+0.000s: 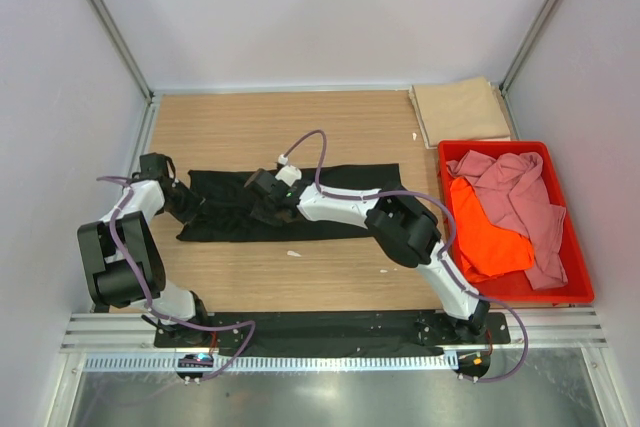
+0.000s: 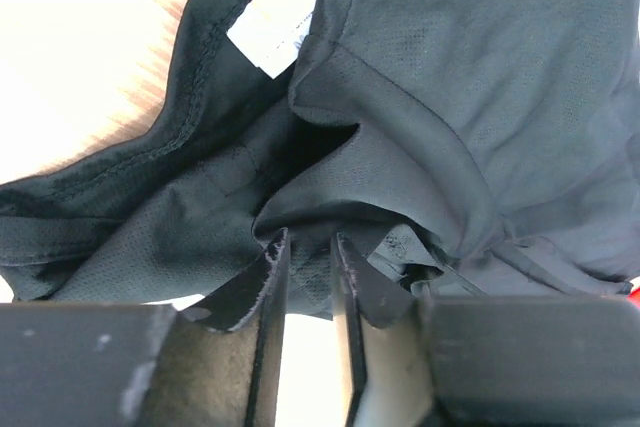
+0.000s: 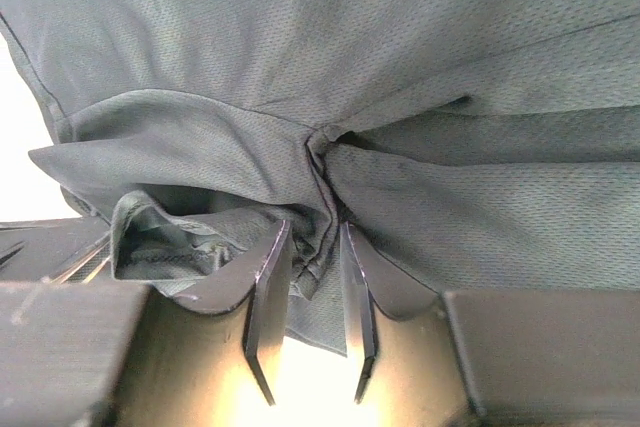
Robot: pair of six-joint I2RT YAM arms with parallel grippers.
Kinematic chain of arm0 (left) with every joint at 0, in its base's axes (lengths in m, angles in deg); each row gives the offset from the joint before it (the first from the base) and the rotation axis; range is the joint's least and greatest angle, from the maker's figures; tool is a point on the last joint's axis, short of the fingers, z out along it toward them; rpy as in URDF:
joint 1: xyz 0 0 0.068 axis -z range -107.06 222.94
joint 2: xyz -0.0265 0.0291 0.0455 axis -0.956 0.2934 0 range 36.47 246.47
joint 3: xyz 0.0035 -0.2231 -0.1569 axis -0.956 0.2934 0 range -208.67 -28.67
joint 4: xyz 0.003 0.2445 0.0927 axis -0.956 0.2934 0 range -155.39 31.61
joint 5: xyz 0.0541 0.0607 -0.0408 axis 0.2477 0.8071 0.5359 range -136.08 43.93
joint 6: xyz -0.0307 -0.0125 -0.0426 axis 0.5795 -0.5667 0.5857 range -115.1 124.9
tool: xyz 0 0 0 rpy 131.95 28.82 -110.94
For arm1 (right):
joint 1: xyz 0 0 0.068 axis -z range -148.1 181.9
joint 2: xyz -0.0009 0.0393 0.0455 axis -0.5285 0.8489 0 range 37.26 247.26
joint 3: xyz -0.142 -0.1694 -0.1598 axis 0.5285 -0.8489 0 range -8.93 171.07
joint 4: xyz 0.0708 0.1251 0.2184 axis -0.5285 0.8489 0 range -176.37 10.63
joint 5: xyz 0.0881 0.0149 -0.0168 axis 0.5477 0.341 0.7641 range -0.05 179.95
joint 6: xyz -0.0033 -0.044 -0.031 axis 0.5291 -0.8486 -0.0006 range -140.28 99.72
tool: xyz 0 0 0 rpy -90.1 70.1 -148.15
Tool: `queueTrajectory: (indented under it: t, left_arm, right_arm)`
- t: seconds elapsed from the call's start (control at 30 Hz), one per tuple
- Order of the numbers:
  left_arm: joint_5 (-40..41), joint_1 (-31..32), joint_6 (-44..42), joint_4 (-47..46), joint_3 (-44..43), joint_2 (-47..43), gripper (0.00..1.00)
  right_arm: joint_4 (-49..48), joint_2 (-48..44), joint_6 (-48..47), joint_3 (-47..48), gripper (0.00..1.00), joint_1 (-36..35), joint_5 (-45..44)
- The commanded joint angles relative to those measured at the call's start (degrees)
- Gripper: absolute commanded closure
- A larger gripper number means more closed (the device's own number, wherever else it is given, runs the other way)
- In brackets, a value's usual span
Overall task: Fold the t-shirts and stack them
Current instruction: Fold the tshirt
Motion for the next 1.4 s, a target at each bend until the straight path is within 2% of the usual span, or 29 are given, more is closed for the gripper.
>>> queueTrajectory:
  t: [0.0, 0.07, 0.2, 0.27, 0.3, 0.33, 0.37, 0.4, 0.83, 1.1, 1.17, 1.2, 1.23, 1.37]
  left_arm:
    - [-1.2, -0.1, 0.3, -2.3, 0.4, -0.9, 0.77]
    - [-1.3, -0.1, 0.2, -2.4, 0.6, -0.7, 0.8]
    - [-1.5, -0.1, 0.2, -2.4, 0.5, -0.6, 0.94]
    - [-0.9, -0.2, 0.0, -1.5, -0.1, -0.8, 0.99]
    - [-0.6, -0.2, 0.0, -1.1, -0.2, -0.8, 1.0]
    - [-0.2, -0.1, -0.5, -0.6, -0.6, -0.9, 1.0]
    - [1.1, -0.1, -0.7, 0.4, -1.1, -0.9, 1.0]
    - [1.6, -0.1, -1.0, 0.9, -1.5, -1.1, 1.0]
    - [8.7, -0.1, -3.7, 7.2, -3.5, -6.5, 1.0]
    - [7.2, -0.2, -4.7, 7.1, -2.2, -7.1, 1.0]
    - [5.4, -0.2, -5.2, 6.7, -1.8, -7.2, 0.92]
    - [4.3, -0.2, -5.2, 6.7, -1.2, -7.6, 0.8]
    - [3.9, -0.2, -5.4, 6.1, -0.7, -7.9, 0.76]
    - [0.8, -0.1, -4.5, 3.7, 2.3, -9.5, 0.66]
  right_arm:
    - [-2.9, 0.0, 1.9, -1.0, 0.68, 0.0, -0.1]
    - [-3.1, -0.1, 1.9, -1.0, 0.69, 0.0, -0.3]
    - [-3.4, -0.2, 1.9, -1.5, 0.71, 0.0, -0.4]
    - [-3.6, -0.1, 1.7, -1.5, 0.76, 0.0, -0.4]
    - [-3.7, 0.0, 1.6, -1.6, 0.81, 0.0, -0.4]
    - [-3.9, -0.2, 1.3, -1.7, 0.92, 0.1, -0.4]
    - [-3.8, -0.5, 1.3, -1.9, 0.98, 0.2, -0.5]
    - [-3.9, -0.7, 1.2, -2.3, 0.99, 0.3, -0.6]
    - [-6.6, -7.3, -0.4, -8.8, 0.99, 0.8, -1.7]
    - [-10.8, -7.8, -1.0, -11.2, 0.99, 0.8, 1.7]
    - [-11.6, -8.3, -1.4, -12.1, 0.92, 0.8, 2.1]
    - [-11.9, -8.4, -1.7, -12.2, 0.88, 0.8, 2.2]
    - [-11.9, -8.4, -1.7, -12.1, 0.83, 0.8, 2.3]
    - [-12.3, -8.3, -1.9, -11.8, 0.78, 0.8, 3.1]
